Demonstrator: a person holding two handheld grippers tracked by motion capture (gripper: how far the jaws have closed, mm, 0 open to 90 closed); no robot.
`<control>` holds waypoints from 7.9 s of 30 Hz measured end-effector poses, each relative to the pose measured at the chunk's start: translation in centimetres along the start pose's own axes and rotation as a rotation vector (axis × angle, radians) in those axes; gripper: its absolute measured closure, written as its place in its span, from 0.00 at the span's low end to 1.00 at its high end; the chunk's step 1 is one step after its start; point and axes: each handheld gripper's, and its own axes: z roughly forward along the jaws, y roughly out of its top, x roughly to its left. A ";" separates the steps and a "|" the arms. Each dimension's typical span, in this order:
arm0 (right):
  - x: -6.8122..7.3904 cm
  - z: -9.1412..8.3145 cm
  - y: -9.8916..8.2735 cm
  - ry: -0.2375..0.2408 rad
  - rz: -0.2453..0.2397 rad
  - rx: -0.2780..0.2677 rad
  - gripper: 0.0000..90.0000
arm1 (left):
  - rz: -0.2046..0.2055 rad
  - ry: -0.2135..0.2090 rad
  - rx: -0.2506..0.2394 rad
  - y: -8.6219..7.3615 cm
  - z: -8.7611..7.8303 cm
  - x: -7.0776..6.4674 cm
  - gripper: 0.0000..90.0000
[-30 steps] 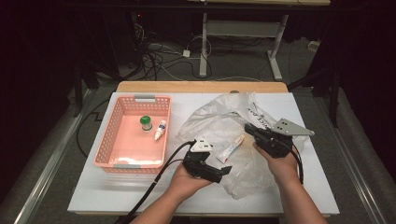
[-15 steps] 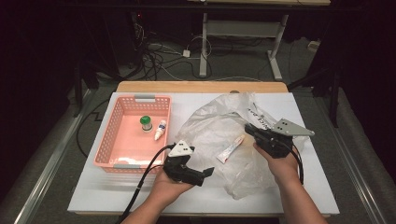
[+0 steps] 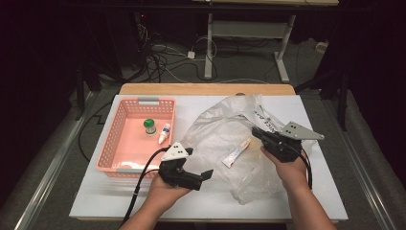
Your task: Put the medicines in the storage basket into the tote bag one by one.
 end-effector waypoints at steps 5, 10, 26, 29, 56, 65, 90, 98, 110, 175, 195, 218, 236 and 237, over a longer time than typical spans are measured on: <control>0.1 0.1 0.0 0.003 -0.007 0.003 1.00 | -0.011 0.043 -0.009 0.3 -1.3 1.1 0.00; 0.1 -0.1 0.1 0.003 -0.007 -0.001 1.00 | -0.020 0.109 -0.012 0.3 -2.7 2.4 0.00; 0.0 -0.2 0.0 0.007 -0.001 -0.002 1.00 | -0.062 0.248 0.018 -0.2 -6.2 6.5 0.00; 0.0 -0.2 0.0 0.005 -0.005 0.002 1.00 | -0.058 0.269 0.028 -0.3 -6.7 7.1 0.00; -0.2 -0.2 -0.1 0.001 -0.004 0.004 1.00 | -0.151 0.381 -0.002 -1.8 -11.0 11.0 0.00; -0.2 -0.2 -0.1 0.001 -0.004 0.003 1.00 | -0.159 0.369 -0.034 -1.2 -10.7 10.6 0.00; -0.2 -0.3 0.1 0.005 0.004 -0.003 1.00 | -0.183 0.410 -0.021 3.5 -7.1 14.1 0.00; -0.1 -0.3 0.1 0.003 0.005 -0.003 1.00 | -0.223 0.422 0.020 4.1 -5.5 16.8 0.00; -0.1 -0.2 0.0 0.011 0.005 -0.002 1.00 | -0.318 0.476 0.166 3.0 -3.1 20.8 0.01; 0.0 -0.3 0.1 0.018 0.008 -0.009 1.00 | -0.219 0.461 0.268 2.9 -2.4 17.5 0.55; 0.2 -0.2 0.1 0.019 -0.003 0.001 1.00 | -0.140 0.399 0.084 2.1 -6.6 12.8 0.55; 0.2 -0.2 0.0 0.017 0.000 0.006 1.00 | -0.058 0.314 -0.036 0.3 -8.0 8.1 0.55; 0.3 -0.3 0.0 0.028 0.000 0.003 1.00 | -0.023 0.227 -0.053 0.9 -6.8 5.5 0.55; 0.3 -0.3 0.0 0.028 0.000 0.003 1.00 | -0.021 0.221 -0.054 0.9 -6.8 5.4 0.55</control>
